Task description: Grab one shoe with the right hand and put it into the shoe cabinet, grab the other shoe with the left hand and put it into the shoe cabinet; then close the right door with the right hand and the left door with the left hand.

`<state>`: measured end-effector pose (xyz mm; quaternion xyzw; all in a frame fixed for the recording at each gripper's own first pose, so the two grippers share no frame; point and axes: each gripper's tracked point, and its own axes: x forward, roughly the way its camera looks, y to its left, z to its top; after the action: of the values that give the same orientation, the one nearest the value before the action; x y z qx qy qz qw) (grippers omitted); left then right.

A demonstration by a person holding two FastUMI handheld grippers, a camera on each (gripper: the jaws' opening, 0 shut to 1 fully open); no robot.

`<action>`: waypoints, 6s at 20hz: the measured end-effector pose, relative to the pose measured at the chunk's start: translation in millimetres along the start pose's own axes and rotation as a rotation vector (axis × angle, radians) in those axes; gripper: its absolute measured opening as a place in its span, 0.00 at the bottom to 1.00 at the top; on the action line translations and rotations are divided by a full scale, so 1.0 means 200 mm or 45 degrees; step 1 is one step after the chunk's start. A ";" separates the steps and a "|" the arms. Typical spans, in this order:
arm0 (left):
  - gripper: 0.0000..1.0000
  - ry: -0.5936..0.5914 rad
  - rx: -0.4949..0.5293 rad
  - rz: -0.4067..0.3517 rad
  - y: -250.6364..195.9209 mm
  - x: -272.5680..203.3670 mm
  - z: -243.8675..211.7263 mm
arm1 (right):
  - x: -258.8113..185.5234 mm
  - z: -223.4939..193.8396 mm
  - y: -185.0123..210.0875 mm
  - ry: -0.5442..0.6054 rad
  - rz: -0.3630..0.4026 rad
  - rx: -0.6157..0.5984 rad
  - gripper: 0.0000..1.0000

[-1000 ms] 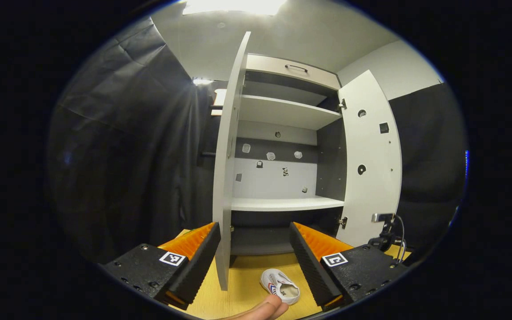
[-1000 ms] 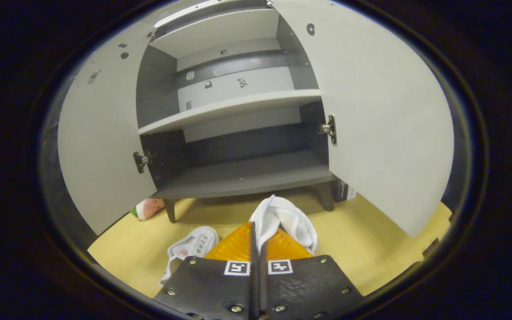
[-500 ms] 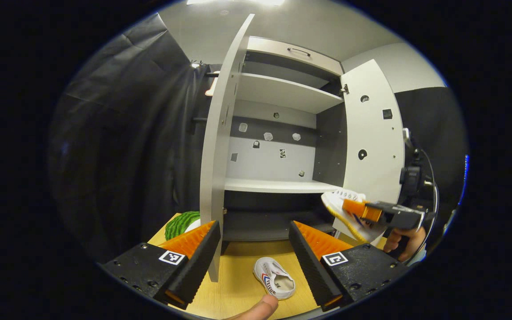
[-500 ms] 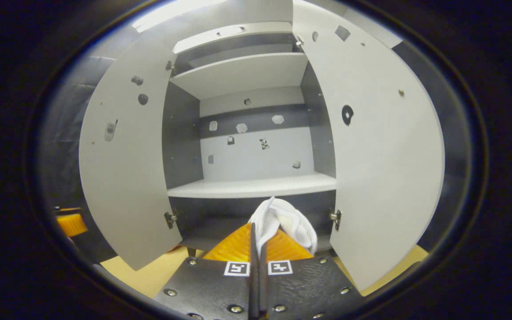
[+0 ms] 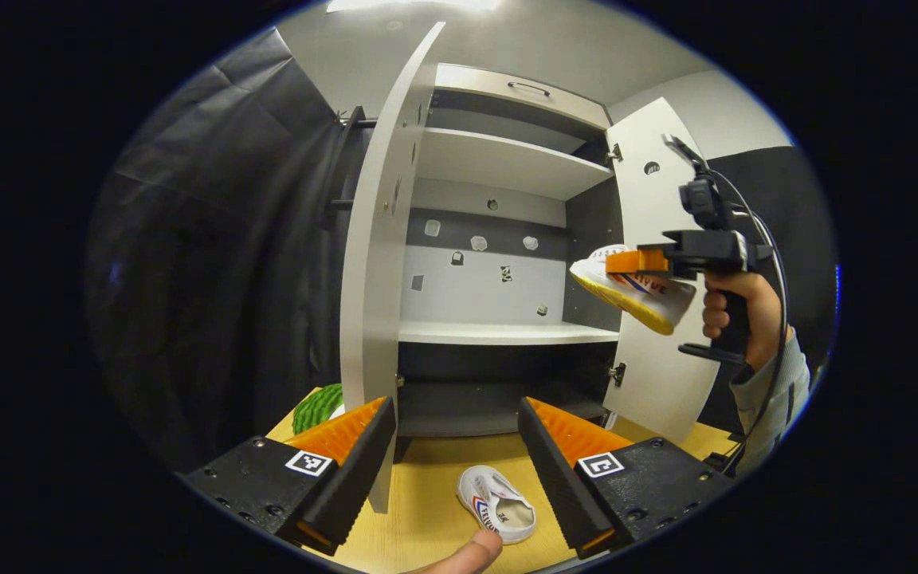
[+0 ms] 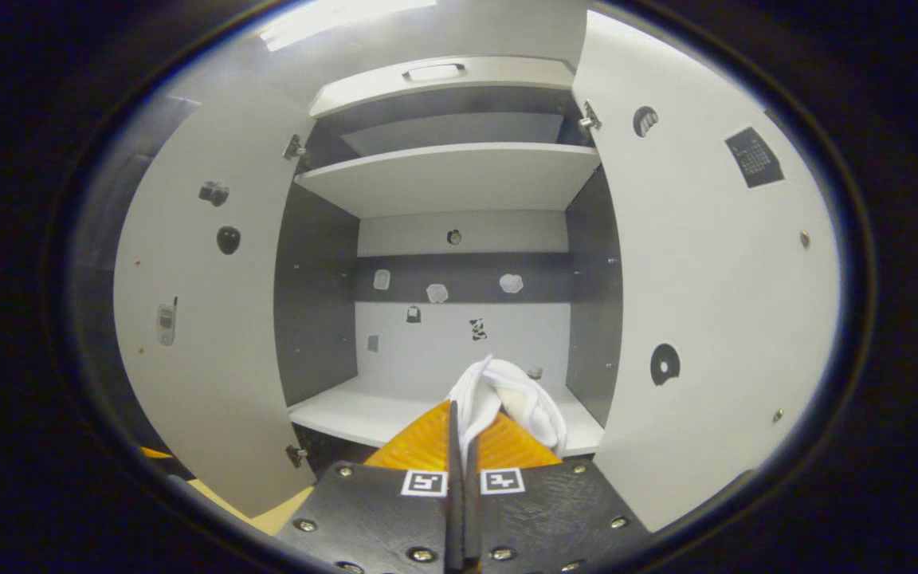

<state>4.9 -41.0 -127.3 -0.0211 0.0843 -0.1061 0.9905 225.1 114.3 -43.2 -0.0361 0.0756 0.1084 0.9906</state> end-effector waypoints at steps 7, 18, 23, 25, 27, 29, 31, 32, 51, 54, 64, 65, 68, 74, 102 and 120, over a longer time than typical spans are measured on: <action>0.96 0.013 0.044 0.008 0.02 0.05 -0.07 | 0.53 -0.06 -0.03 0.131 -0.035 -0.047 0.01; 0.96 0.051 0.017 0.011 0.01 0.11 -0.13 | 1.12 -0.40 -0.14 0.303 -0.079 -0.136 0.01; 0.92 0.074 0.009 0.017 0.01 0.15 -0.16 | 1.19 -0.50 -0.12 0.361 -0.042 -0.099 0.06; 0.96 0.085 0.004 0.020 0.01 0.16 -0.17 | 1.17 -0.50 -0.11 0.370 -0.032 -0.105 0.07; 0.96 0.079 0.017 0.019 -0.01 0.17 -0.16 | 1.14 -0.47 -0.10 0.353 -0.030 -0.105 0.33; 0.96 0.074 0.021 0.014 -0.02 0.15 -0.16 | 1.07 -0.40 -0.04 0.306 0.019 -0.084 0.57; 0.96 0.068 0.024 0.004 -0.04 0.13 -0.15 | 0.96 -0.26 -0.01 0.228 0.006 -0.092 0.87; 0.96 0.063 0.028 -0.001 -0.05 0.12 -0.15 | 0.94 -0.23 -0.05 0.190 -0.044 -0.118 0.98; 0.97 0.245 -0.030 -0.020 -0.19 0.12 -0.46 | -0.59 -0.02 -0.02 -0.045 -0.043 0.065 0.98; 0.97 0.310 -0.032 -0.017 -0.19 0.18 -0.60 | -0.76 -0.01 -0.02 -0.098 -0.043 0.085 0.98; 0.96 0.557 0.025 0.008 -0.17 0.30 -1.25 | -1.04 -0.16 0.02 -0.146 -0.077 0.088 0.98; 0.94 0.582 0.030 0.001 -0.17 0.32 -1.30 | -1.04 -0.18 0.01 -0.141 -0.084 0.095 0.98; 0.92 0.700 0.010 -0.031 -0.18 0.34 -1.45 | -1.03 -0.21 -0.01 -0.137 -0.095 0.098 0.98; 0.85 0.796 -0.039 -0.108 -0.24 0.42 -1.53 | -1.01 -0.31 0.04 -0.091 -0.050 0.070 0.98; 0.00 0.318 0.028 -0.051 -0.33 0.45 -0.30 | -1.27 -0.25 -0.13 -0.211 -0.138 0.022 0.98; 0.01 0.171 -0.101 0.210 -0.21 1.59 0.44 | -1.32 -0.36 -0.33 -0.220 -0.053 0.142 0.98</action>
<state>318.0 -148.1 -90.2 -0.0463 0.1561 -0.0220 0.9864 -24.9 -11.1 -69.8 0.0270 -0.0048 0.0863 0.9959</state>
